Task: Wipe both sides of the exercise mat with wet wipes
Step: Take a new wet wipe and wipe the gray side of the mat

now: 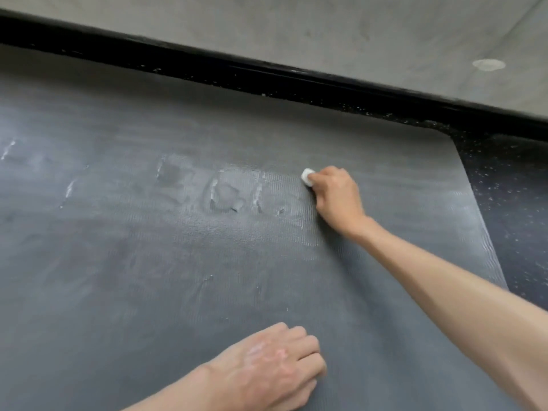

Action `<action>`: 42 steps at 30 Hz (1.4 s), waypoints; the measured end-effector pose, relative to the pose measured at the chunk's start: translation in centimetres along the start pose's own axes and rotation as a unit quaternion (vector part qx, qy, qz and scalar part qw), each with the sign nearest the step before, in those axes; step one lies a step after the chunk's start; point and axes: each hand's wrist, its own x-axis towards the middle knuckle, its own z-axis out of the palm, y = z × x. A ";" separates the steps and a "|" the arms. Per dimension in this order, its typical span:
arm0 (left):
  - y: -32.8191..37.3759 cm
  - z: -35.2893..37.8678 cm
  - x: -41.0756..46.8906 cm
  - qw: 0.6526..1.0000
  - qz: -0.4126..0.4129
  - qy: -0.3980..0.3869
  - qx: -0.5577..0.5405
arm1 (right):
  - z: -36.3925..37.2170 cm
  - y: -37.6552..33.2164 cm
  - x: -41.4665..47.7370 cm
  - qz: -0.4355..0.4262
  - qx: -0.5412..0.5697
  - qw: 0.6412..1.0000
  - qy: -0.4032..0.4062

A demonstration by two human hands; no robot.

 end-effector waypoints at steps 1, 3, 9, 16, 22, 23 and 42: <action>0.2 0.3 0.1 1.000 -0.001 -0.001 0.010 | 0.5 -2.1 -1.1 -0.044 0.020 0.999 -0.018; 0.3 0.7 0.1 1.000 0.001 -0.007 0.030 | 1.0 -5.7 -5.1 -0.172 0.073 0.979 -0.084; -0.9 -0.6 -0.5 1.000 -0.013 -0.004 0.022 | 2.1 -4.3 0.3 -0.104 0.043 0.992 -0.050; -4.7 -1.0 -2.3 0.993 -0.104 0.041 0.030 | 2.0 -7.8 -4.2 -0.329 0.094 0.927 -0.155; -7.0 -1.4 -3.7 0.985 -0.146 0.080 0.038 | 4.5 -8.2 6.2 -0.061 0.037 0.997 -0.034; -7.8 -1.6 -4.1 0.982 -0.161 0.093 0.043 | 5.1 -9.8 5.7 -0.088 0.067 0.993 -0.036; -19.1 -5.6 -15.8 0.839 -0.457 0.216 0.200 | 8.7 -16.9 9.1 -0.083 0.090 0.992 -0.017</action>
